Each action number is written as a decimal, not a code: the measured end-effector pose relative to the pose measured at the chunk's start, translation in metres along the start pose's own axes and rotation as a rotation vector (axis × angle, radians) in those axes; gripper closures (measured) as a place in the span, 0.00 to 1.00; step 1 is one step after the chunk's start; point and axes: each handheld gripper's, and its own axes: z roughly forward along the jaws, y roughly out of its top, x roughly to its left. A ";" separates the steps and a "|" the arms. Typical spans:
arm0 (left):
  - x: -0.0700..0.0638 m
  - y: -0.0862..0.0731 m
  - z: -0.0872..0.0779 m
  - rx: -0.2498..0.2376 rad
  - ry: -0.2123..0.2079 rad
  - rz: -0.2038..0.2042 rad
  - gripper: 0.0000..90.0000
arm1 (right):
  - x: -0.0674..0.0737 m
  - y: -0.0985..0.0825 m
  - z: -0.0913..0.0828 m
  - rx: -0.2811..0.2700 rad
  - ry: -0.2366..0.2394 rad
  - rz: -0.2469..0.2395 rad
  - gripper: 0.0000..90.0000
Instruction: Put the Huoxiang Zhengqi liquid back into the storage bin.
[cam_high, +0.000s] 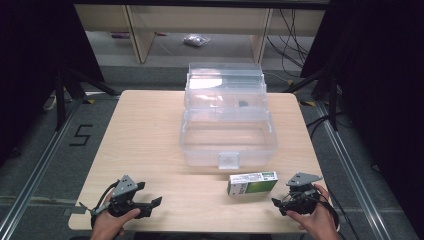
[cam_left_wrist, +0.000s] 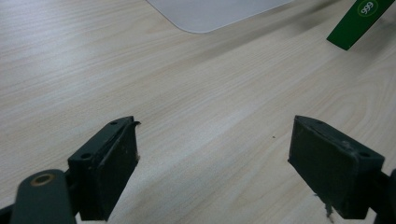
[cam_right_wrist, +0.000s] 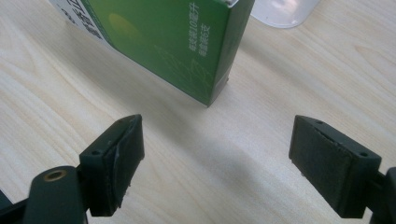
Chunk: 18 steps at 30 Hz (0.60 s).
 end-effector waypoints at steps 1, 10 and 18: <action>0.000 0.000 0.000 -0.001 0.000 0.000 0.17 | 0.000 0.000 0.000 0.000 -0.001 0.000 0.21; 0.000 0.000 0.000 0.001 0.000 0.001 0.17 | 0.000 0.003 -0.001 0.011 0.004 -0.012 0.21; -0.001 0.000 0.001 -0.009 -0.001 -0.003 0.17 | -0.001 0.006 -0.004 0.025 0.006 -0.018 0.22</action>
